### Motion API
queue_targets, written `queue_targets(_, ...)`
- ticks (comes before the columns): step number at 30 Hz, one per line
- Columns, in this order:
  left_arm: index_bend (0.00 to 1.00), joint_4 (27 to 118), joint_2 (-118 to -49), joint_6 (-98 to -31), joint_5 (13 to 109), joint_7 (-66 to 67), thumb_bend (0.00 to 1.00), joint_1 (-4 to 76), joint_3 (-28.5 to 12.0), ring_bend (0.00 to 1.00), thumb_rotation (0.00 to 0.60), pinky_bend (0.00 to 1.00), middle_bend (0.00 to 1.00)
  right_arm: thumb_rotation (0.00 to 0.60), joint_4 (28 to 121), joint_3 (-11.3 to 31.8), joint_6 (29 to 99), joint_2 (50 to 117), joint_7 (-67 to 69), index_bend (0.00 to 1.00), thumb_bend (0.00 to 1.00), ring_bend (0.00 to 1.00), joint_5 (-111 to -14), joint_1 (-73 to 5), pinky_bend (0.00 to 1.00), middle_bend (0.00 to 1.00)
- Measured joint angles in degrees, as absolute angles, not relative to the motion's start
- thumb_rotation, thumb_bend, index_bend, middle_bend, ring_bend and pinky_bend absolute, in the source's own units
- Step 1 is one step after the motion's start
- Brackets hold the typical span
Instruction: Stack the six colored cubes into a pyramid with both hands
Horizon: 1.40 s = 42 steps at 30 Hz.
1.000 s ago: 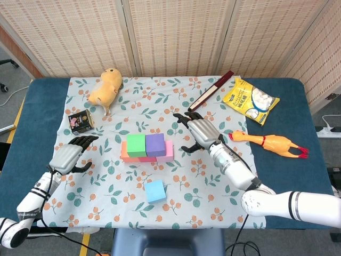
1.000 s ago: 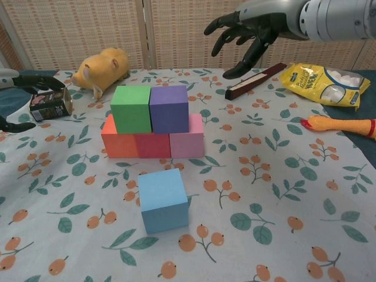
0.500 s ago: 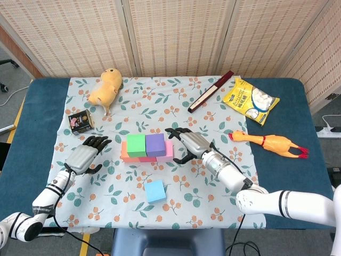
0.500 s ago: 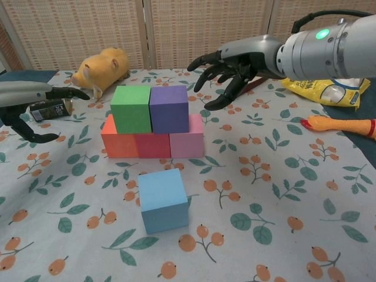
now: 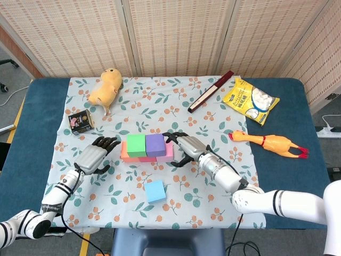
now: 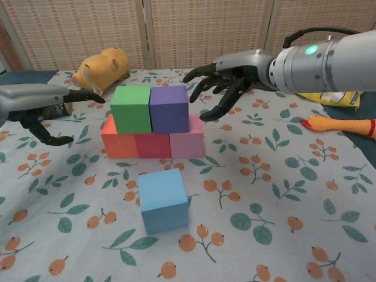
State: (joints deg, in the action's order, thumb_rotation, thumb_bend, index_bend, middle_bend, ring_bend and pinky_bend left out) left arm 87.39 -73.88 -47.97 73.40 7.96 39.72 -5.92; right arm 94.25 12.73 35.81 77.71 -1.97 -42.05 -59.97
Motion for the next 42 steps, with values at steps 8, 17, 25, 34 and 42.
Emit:
queue_targets(8, 0.03, 87.34, -74.29, -47.68, 73.22, 8.67, 0.40, 40.60, -5.82, 0.00, 0.600, 0.01, 0.00, 0.600, 93.81, 12.47, 36.06, 78.47, -1.79, 0.00, 0.21, 0.00, -42.16, -60.45, 0.00, 0.19)
queue_targets(17, 0.03, 87.27, -74.71, -47.39, 73.10, 9.81, 0.40, 41.57, -5.66, 0.00, 0.600, 0.01, 0.00, 0.600, 93.45, 12.12, 36.40, 79.09, -2.29, 0.00, 0.21, 0.00, -41.29, -61.28, 0.00, 0.19)
queue_targets(25, 0.03, 87.43, -74.91, -47.41, 72.79, 10.41, 0.40, 42.06, -5.54, 0.00, 0.600, 0.01, 0.00, 0.600, 93.64, 11.61, 36.95, 78.78, -2.73, 0.00, 0.21, 0.00, -40.67, -61.42, 0.00, 0.19)
queue_targets(34, 0.03, 87.81, -74.82, -47.59, 72.47, 10.86, 0.40, 42.33, -5.29, 0.00, 0.600, 0.01, 0.00, 0.600, 94.16, 11.62, 37.07, 78.11, -2.41, 0.00, 0.21, 0.00, -40.92, -61.22, 0.00, 0.19)
queue_targets(42, 0.03, 87.70, -74.48, -48.58, 71.88, 10.07, 0.40, 41.47, -5.01, 0.00, 0.600, 0.01, 0.00, 0.600, 95.62, 11.63, 37.64, 76.14, -2.08, 0.00, 0.21, 0.00, -41.33, -60.45, 0.00, 0.19)
